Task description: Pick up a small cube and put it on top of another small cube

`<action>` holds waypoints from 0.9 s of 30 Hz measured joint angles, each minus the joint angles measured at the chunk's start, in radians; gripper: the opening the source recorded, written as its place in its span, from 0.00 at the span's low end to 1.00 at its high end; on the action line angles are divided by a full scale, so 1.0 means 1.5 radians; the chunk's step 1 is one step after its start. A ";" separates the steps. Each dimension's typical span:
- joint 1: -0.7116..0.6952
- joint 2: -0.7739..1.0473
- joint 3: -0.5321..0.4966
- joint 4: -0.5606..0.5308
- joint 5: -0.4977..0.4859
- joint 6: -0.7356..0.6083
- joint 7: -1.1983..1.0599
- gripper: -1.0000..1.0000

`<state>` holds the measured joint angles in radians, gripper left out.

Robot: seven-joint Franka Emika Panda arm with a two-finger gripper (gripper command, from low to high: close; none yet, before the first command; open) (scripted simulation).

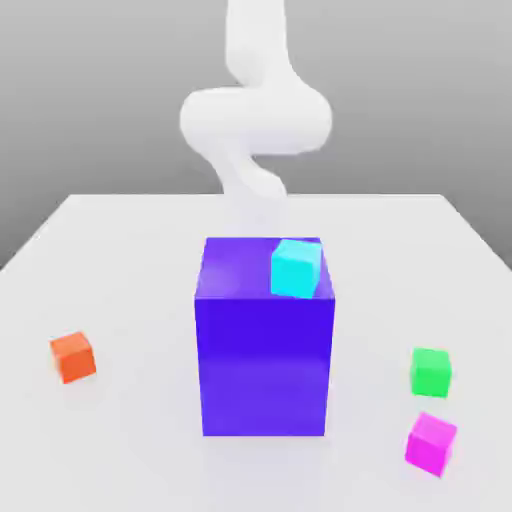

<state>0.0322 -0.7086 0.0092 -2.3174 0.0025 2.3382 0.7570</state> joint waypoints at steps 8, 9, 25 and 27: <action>0.069 0.197 0.024 -0.038 0.003 0.084 -0.091 0.50; 0.076 0.221 0.028 -0.043 0.003 0.094 -0.102 0.50; 0.189 0.610 0.095 -0.116 -0.057 0.256 -0.234 0.50; 0.201 0.659 0.088 -0.113 -0.073 0.287 -0.229 0.50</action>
<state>0.3332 0.2794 0.1410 -2.4874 -0.1074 2.7693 0.4130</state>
